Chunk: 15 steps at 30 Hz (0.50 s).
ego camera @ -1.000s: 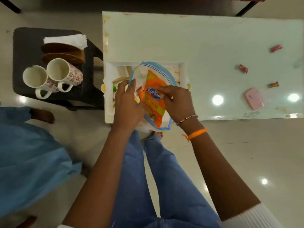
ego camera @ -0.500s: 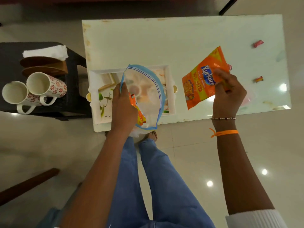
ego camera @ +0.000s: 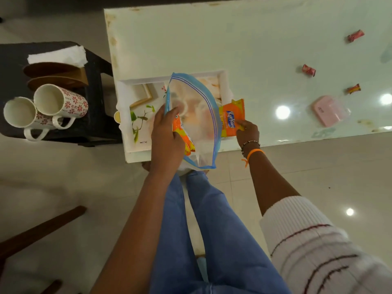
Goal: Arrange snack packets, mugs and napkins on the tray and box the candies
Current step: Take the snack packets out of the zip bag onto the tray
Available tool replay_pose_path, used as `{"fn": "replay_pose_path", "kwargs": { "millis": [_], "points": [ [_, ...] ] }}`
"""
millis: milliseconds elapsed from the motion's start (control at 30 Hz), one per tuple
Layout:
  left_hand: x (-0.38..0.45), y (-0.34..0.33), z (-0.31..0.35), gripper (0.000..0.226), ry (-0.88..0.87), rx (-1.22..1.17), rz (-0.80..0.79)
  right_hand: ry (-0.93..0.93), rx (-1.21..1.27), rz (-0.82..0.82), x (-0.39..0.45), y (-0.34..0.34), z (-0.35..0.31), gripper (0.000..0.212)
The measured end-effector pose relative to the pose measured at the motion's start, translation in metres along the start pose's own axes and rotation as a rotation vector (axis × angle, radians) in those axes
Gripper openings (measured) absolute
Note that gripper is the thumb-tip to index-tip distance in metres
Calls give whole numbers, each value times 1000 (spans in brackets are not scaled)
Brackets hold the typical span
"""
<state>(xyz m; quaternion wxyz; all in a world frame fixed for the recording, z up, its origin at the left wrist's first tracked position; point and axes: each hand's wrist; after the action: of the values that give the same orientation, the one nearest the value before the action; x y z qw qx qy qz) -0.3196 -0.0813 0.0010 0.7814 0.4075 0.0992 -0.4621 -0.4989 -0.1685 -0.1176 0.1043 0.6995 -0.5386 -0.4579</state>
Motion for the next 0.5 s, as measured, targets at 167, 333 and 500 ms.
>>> {"fn": "replay_pose_path", "kwargs": {
  "millis": [167,333,500],
  "points": [
    [-3,9,-3,76,8,-80,-84,29,-61,94,-9,23,-14,33],
    [-10,22,-10,88,23,-87,-174,313,358,-17,-61,37,-91,38],
    [-24,31,-12,80,2,-148,-204,422,-95,-593,-81,-25,-139,35]
  ]
}}
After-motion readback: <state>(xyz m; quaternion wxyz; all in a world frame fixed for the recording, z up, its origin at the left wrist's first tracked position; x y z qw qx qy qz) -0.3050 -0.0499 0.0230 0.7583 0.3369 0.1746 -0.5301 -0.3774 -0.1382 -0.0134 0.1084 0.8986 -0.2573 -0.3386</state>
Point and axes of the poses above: each hand's wrist, its own x-axis towards the middle knuckle, its own y-axis out of the back of the hand, z = x × y, and after that the axes turned 10 degrees about y, right-handed
